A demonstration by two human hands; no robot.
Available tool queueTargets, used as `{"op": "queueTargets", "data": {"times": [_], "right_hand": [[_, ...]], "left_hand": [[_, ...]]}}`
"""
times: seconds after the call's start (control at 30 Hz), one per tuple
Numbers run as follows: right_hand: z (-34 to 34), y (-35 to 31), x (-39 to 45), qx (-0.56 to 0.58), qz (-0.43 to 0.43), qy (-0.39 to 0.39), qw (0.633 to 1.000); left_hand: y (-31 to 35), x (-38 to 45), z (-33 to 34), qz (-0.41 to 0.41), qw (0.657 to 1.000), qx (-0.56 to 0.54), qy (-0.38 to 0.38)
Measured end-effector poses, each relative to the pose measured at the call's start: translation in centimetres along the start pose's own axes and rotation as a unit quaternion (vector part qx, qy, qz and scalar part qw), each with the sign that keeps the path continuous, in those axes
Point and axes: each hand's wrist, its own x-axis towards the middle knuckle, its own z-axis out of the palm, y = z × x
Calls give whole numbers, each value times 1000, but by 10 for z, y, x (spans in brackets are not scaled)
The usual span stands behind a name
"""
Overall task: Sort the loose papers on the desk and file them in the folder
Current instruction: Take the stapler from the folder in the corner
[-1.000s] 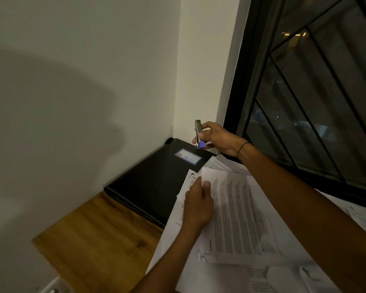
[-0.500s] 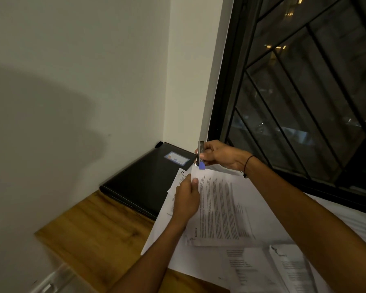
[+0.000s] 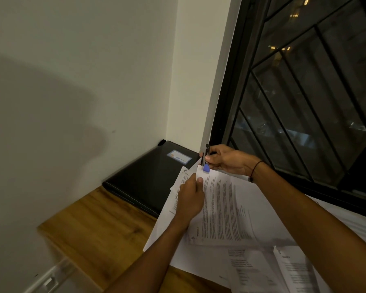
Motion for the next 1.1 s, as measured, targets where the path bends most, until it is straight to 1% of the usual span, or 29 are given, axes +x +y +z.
{"op": "queueTargets", "data": {"times": [0.17,0.4,0.67,0.77,0.93,1.1], "right_hand": [[5,1,-4,43,-8,18,999],[12,4,1,-32,-5,56,998],[16,5,-3,4,-17,71,997],[17,4,-5,0,-17,77,997],[18,4,-3,16,-17,67,997],[20,5,-4,-34,-21,89,995]], "left_hand": [[3,-1,0,8,1000,13,-2],[-4,4,4,8,1000,3,5],[-2,4,4,-3,1000,8,3],[-2,4,5,-1,1000,8,-1],[-3,4,5,-6,1000,13,-2],[-4,5,5,-12,1000,17,-6]]}}
